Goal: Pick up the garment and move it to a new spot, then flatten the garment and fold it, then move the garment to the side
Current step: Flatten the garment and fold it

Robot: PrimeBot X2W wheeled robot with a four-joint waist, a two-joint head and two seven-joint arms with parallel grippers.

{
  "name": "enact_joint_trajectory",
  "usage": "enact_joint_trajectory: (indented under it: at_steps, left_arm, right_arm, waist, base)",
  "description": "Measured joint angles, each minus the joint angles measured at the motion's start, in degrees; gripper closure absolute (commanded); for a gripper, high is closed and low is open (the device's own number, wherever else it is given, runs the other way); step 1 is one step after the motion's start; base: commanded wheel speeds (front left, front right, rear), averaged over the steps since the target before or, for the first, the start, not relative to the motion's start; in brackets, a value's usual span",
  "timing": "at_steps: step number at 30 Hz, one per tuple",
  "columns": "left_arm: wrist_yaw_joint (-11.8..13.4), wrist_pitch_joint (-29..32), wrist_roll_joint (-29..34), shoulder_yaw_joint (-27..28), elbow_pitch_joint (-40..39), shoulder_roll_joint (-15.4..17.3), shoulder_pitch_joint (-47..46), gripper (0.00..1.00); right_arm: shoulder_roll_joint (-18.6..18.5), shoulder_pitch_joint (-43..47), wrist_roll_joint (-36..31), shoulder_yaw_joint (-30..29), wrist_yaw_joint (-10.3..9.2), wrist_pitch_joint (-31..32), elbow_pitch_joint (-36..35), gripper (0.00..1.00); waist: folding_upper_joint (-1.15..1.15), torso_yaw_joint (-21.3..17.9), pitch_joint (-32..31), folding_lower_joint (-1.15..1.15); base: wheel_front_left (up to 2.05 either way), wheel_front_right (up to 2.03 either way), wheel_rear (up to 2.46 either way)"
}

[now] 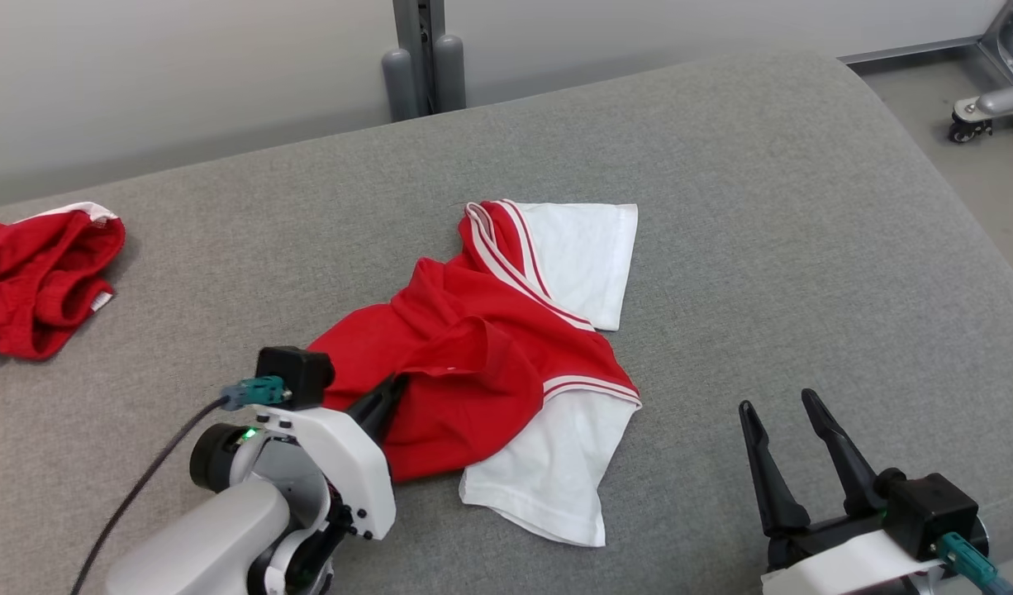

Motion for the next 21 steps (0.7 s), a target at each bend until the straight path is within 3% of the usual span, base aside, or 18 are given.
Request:
enact_joint_trajectory:
  at_steps: [3, 8, 12, 15, 21]
  left_arm:
    - [0.1, -2.1, -2.8, 3.4, -5.2, 2.5, 1.4, 1.0]
    - [4.8, -6.6, -6.9, 9.8, -20.2, 13.7, 9.8, 1.0]
    - [7.6, -9.9, -12.1, 14.7, -28.0, 20.4, 18.0, 1.0]
    - [8.3, -11.7, -15.6, 18.4, -29.9, 23.1, 23.9, 1.0]
    - [6.9, -13.1, -19.5, 25.8, -29.3, 22.0, 31.9, 1.0]
  right_arm:
    - [0.0, 0.7, -0.3, -0.7, 0.0, 0.0, -0.1, 0.0]
    - [0.0, 2.7, -1.4, -1.6, 0.0, 0.0, -0.1, 0.0]
    - [0.0, 2.8, -1.5, -1.6, 0.0, 0.0, -0.3, 0.0]
    - [0.0, 2.8, -1.8, -1.0, 0.0, 0.0, -0.3, 0.0]
    - [0.0, 2.8, -2.6, -0.8, 0.0, 0.0, -0.2, 0.0]
  waist:
    - [0.0, 0.8, -0.5, 0.0]
    - [0.0, 3.6, -1.9, 0.0]
    - [0.0, 6.0, -2.4, 0.0]
    - [0.0, 7.8, -2.3, 0.0]
    - [0.0, 11.1, -1.9, 0.0]
  base:
    - [0.0, 0.0, 0.0]
    - [0.0, 0.0, 0.0]
    - [0.0, 0.0, 0.0]
    - [0.0, 0.0, 0.0]
    - [0.0, 0.0, 0.0]
